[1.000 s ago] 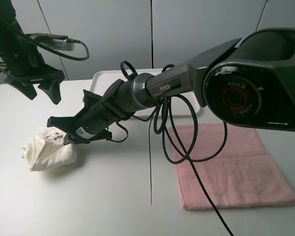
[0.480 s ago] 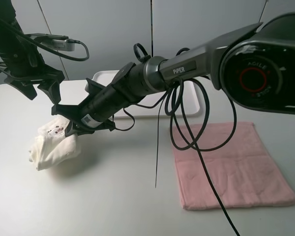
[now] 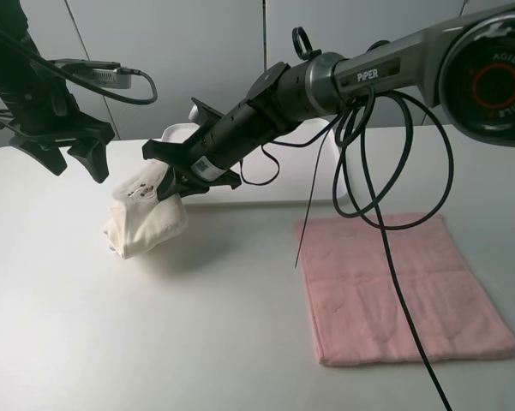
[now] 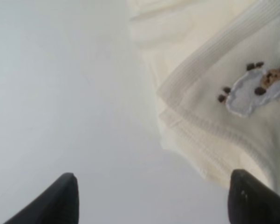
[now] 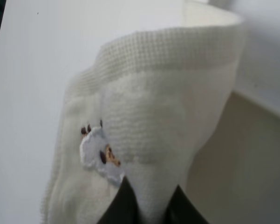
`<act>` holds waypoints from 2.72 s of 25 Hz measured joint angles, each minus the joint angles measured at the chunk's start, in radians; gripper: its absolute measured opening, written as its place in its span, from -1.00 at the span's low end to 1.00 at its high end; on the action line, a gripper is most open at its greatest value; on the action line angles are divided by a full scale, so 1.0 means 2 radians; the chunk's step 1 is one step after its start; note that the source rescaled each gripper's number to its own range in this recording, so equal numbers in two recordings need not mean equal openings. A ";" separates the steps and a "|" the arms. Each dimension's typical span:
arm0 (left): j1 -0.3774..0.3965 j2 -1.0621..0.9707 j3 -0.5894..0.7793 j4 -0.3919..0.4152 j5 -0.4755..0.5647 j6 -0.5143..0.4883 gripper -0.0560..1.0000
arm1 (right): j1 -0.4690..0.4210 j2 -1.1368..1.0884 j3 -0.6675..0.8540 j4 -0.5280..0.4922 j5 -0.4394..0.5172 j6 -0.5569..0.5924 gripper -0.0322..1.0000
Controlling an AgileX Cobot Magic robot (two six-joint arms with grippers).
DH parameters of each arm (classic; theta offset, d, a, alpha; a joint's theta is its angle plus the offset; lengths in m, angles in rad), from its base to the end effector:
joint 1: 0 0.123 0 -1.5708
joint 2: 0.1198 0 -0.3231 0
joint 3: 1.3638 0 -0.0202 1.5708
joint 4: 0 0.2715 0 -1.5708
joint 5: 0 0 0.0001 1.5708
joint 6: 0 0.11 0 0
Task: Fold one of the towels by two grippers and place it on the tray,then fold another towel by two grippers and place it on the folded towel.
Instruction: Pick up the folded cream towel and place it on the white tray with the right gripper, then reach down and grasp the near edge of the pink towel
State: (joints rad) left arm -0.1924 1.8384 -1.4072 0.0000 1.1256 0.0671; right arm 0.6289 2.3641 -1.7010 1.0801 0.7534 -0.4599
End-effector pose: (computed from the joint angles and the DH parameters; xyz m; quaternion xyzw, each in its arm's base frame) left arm 0.3882 -0.0756 0.2402 0.1292 0.9903 -0.0032 0.0505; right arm 0.3995 0.3727 0.1162 -0.1587 0.8992 0.4017 0.0697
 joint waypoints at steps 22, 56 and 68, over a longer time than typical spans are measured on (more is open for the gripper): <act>0.000 0.000 0.000 0.000 0.001 0.002 0.70 | -0.111 0.000 0.000 0.040 0.005 -0.012 -0.84; 0.000 0.000 0.000 0.000 0.023 0.006 0.70 | -0.149 -0.002 0.000 -0.011 -0.128 0.018 0.94; 0.000 0.000 0.000 0.000 0.026 0.014 0.70 | -0.149 -0.095 0.000 -0.356 -0.033 0.104 1.00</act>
State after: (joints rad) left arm -0.1924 1.8384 -1.4072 0.0000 1.1772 0.0951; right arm 0.3301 2.1738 -1.7010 0.3673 0.6867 -0.2527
